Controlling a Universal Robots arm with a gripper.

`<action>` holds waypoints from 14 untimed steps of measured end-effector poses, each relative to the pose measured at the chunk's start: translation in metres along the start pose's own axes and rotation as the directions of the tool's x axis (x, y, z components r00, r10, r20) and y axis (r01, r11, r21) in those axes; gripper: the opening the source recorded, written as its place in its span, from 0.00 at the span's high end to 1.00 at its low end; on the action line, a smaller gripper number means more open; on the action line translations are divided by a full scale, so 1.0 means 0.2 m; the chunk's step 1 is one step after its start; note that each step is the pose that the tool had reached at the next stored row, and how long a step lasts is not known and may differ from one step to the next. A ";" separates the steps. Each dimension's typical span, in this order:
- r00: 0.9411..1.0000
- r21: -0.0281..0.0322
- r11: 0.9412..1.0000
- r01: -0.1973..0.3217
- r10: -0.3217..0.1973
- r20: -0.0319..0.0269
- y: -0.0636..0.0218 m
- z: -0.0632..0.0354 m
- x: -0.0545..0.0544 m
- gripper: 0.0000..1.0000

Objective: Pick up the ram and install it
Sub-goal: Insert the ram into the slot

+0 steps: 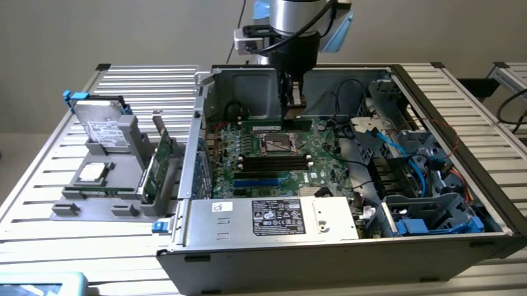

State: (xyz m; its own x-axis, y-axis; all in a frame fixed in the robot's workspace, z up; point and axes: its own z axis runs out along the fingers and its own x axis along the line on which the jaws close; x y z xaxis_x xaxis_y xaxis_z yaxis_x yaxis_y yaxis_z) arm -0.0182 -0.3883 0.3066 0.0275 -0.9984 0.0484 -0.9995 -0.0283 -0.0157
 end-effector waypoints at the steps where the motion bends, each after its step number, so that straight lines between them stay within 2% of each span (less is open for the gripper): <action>1: 1.000 0.000 1.000 0.000 0.000 0.000 0.000 0.003 0.00 0.87; 8: 1.000 0.000 1.000 0.000 0.000 0.000 -0.002 0.040 0.00 0.87; 12: 1.000 0.000 1.000 0.000 0.000 -0.003 -0.006 0.066 -0.01 0.87; 14: 1.000 0.000 1.000 0.001 -0.001 -0.006 -0.008 0.078 -0.01 0.87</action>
State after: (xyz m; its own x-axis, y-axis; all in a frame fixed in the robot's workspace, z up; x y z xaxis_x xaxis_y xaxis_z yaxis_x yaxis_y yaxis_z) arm -0.0164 -0.3876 0.2910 0.0279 -0.9981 0.0542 -0.9995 -0.0288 -0.0155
